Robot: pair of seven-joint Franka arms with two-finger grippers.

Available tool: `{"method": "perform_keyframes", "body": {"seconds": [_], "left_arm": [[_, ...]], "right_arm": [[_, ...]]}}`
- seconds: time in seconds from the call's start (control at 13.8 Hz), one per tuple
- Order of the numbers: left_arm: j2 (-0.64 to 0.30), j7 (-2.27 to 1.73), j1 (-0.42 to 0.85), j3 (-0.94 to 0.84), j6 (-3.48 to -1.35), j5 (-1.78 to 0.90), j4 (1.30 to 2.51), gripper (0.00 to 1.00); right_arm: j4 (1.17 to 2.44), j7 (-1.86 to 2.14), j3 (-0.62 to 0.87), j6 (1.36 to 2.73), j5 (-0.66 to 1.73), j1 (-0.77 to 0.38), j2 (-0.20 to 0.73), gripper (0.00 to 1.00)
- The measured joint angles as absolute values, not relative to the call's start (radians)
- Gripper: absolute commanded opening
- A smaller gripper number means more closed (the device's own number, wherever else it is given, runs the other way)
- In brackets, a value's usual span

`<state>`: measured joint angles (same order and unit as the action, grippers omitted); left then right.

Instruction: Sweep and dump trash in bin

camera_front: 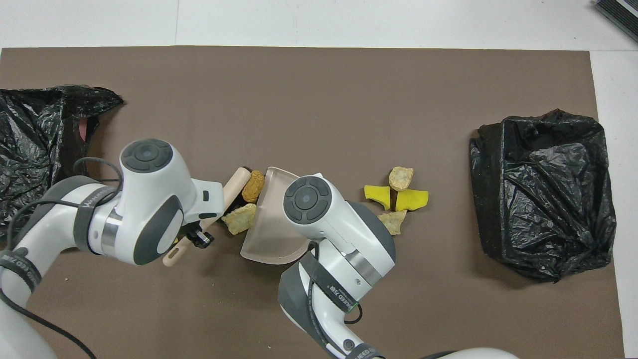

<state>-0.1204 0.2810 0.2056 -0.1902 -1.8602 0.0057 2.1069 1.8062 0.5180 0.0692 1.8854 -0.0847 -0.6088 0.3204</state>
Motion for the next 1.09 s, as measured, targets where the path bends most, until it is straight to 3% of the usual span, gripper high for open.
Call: {"method": "perform_keyframes", "body": {"seconds": [0.36,0.8,1.09], "left_arm": [[-0.019,0.08,0.205,-0.265,-1.779,-0.18,2.087,0.0],[0.09,-0.004,0.189,-0.059,-1.618,-0.114,2.081,0.0],[0.148,-0.229,0.186,-0.013,-1.597,-0.03,2.171,0.0]], "right_arm": [[1.808,0.518,0.069,1.886,-0.085,-0.609,0.32,0.0],[1.809,0.521,0.069,1.887,-0.085,-0.608,0.32,0.0],[1.815,0.527,0.07,1.9,-0.079,-0.609,0.32,0.0]]}}
